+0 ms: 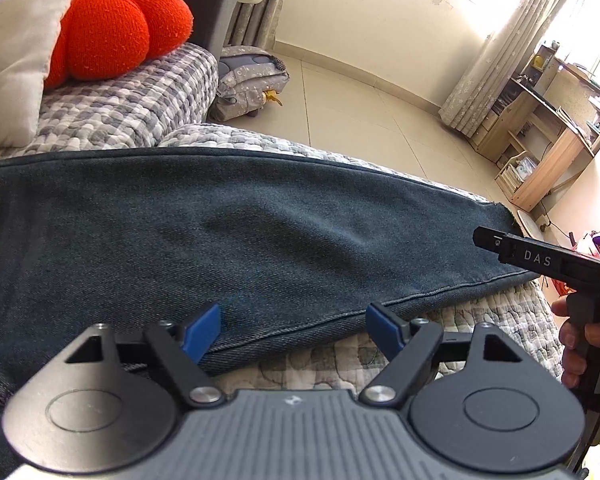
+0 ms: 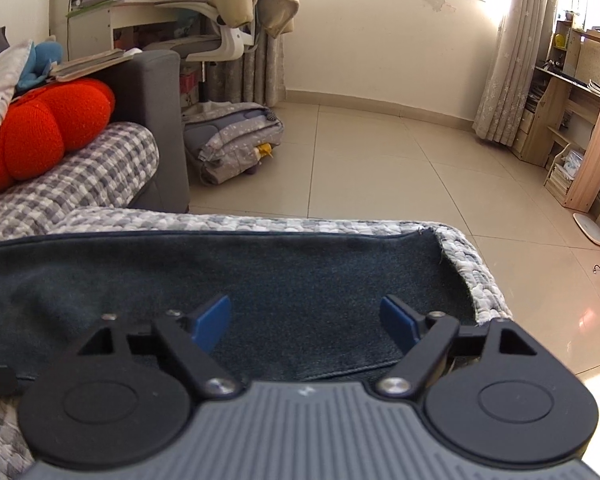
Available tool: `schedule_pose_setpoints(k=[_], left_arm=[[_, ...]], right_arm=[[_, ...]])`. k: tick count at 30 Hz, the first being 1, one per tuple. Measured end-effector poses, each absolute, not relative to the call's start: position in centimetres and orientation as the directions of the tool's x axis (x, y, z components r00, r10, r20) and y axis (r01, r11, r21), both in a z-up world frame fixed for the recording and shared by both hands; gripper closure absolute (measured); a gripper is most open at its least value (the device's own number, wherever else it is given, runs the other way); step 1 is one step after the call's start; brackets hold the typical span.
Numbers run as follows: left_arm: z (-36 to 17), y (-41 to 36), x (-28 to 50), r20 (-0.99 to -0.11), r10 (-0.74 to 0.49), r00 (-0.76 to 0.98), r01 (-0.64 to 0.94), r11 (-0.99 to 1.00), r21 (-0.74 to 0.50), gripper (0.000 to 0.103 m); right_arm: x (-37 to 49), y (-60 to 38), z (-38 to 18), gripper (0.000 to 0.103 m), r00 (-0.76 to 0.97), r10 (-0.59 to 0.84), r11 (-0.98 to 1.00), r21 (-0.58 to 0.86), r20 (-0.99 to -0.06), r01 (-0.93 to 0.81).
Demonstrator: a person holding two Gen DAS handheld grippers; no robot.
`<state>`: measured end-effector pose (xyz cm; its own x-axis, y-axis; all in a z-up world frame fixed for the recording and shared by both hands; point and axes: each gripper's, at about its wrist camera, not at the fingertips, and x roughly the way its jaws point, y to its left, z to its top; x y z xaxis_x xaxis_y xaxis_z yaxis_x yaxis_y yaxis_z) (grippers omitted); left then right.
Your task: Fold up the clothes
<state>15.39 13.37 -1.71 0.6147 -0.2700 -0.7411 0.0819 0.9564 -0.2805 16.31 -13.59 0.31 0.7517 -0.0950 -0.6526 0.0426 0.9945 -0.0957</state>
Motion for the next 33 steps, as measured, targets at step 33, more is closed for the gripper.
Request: schedule_pose_setpoints(k=[33], left_arm=[[1.1,17.7,7.0,-0.753,-0.108,0.649,0.076,0.994,-0.078,0.020]], right_arm=[[0.9,-24.9,2.5,0.009,0.689,-0.116,0.977,0.041,-0.716,0.207]])
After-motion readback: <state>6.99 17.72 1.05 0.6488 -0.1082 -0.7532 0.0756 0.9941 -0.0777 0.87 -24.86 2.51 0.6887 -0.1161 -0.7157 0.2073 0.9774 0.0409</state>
